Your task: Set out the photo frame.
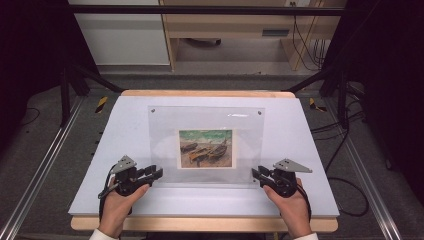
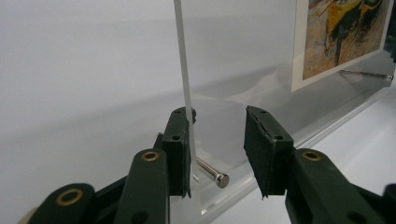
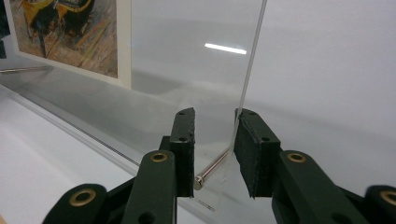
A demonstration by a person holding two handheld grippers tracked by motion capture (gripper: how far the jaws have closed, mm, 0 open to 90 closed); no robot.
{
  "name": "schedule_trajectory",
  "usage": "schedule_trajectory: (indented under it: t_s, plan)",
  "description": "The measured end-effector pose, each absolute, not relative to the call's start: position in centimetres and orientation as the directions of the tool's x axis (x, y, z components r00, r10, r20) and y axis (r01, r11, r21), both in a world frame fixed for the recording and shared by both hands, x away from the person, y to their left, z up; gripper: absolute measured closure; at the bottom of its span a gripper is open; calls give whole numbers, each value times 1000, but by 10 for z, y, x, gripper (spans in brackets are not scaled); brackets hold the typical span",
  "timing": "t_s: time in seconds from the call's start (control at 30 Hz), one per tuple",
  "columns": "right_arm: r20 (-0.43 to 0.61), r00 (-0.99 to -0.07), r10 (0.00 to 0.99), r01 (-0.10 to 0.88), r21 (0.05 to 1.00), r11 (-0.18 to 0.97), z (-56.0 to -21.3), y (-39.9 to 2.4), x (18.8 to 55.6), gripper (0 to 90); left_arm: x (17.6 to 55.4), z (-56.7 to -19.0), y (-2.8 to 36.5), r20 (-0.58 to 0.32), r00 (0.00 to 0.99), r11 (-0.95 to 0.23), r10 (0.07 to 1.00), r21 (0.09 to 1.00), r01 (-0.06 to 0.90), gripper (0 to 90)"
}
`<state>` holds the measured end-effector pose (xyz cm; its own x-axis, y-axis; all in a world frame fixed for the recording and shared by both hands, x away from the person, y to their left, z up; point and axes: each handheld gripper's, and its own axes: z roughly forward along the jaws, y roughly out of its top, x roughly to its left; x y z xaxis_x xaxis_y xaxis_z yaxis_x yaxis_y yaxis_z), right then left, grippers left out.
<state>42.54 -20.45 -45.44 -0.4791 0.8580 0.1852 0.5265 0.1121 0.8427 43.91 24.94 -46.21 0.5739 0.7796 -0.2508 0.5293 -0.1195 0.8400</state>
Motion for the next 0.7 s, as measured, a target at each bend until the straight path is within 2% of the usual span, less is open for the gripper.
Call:
schedule_trajectory:
  t_s: [0.7]
  plan:
    - [176, -472, 864, 527, 842, 116, -456, -206, 421, 695, 432, -463, 248, -242, 585, -138, 774, 838, 528, 624]
